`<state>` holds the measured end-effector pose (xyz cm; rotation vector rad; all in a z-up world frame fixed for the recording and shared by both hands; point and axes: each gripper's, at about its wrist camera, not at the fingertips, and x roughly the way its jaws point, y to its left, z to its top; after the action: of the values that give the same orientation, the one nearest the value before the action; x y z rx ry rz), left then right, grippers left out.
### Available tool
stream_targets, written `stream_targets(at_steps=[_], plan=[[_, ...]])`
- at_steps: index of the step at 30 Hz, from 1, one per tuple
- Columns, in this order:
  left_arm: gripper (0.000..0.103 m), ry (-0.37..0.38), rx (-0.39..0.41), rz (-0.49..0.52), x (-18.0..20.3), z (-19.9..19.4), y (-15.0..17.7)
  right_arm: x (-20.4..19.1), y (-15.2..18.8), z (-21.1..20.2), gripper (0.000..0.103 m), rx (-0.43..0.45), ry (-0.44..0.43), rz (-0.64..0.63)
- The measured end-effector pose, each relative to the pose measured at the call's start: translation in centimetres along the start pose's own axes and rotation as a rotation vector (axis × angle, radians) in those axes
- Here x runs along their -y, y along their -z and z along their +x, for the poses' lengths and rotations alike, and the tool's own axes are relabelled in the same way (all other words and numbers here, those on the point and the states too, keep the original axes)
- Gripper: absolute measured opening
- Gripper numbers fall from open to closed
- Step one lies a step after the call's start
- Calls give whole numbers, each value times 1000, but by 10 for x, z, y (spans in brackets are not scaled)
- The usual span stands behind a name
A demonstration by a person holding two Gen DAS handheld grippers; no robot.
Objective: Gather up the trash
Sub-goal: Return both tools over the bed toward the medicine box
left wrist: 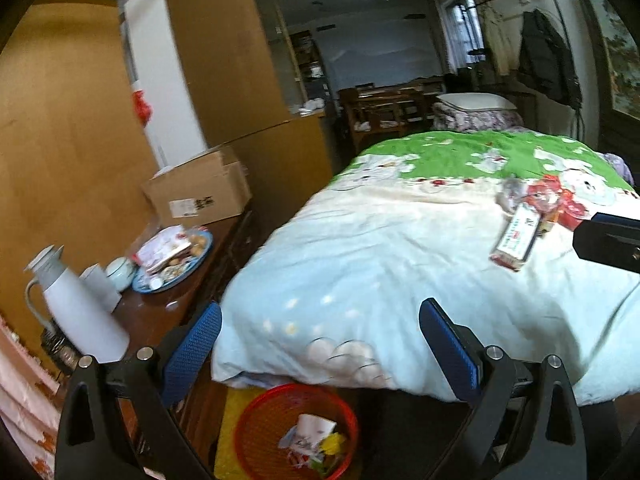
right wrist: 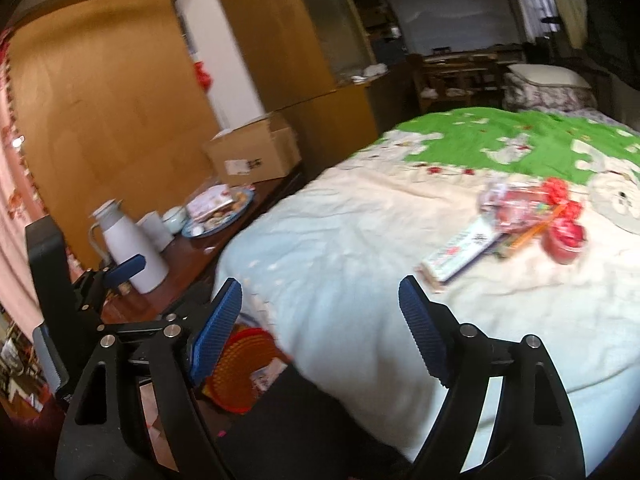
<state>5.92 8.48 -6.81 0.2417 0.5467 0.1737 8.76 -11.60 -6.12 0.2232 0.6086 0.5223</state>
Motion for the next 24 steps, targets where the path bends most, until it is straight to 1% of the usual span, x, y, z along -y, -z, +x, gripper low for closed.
stream_targets(at_steps=[2, 6, 9, 11, 13, 17, 23, 24], plan=[[97, 27, -6, 17, 17, 9, -6, 16, 0, 0, 79, 2, 34, 18], [97, 72, -27, 50, 41, 31, -11, 62, 0, 5, 79, -4, 127, 85], [97, 101, -47, 77, 61, 48, -13, 92, 3, 10, 79, -12, 190, 134], [97, 118, -63, 92, 74, 61, -13, 110, 6, 11, 79, -19, 215, 164], [97, 129, -77, 99, 81, 69, -14, 127, 9, 15, 79, -26, 256, 192], [97, 161, -114, 99, 97, 91, -14, 155, 17, 21, 79, -35, 358, 209], [97, 187, -140, 122, 115, 113, -14, 181, 24, 29, 79, -52, 478, 198], [97, 194, -143, 124, 117, 115, -14, 185, 25, 29, 79, -55, 483, 211]])
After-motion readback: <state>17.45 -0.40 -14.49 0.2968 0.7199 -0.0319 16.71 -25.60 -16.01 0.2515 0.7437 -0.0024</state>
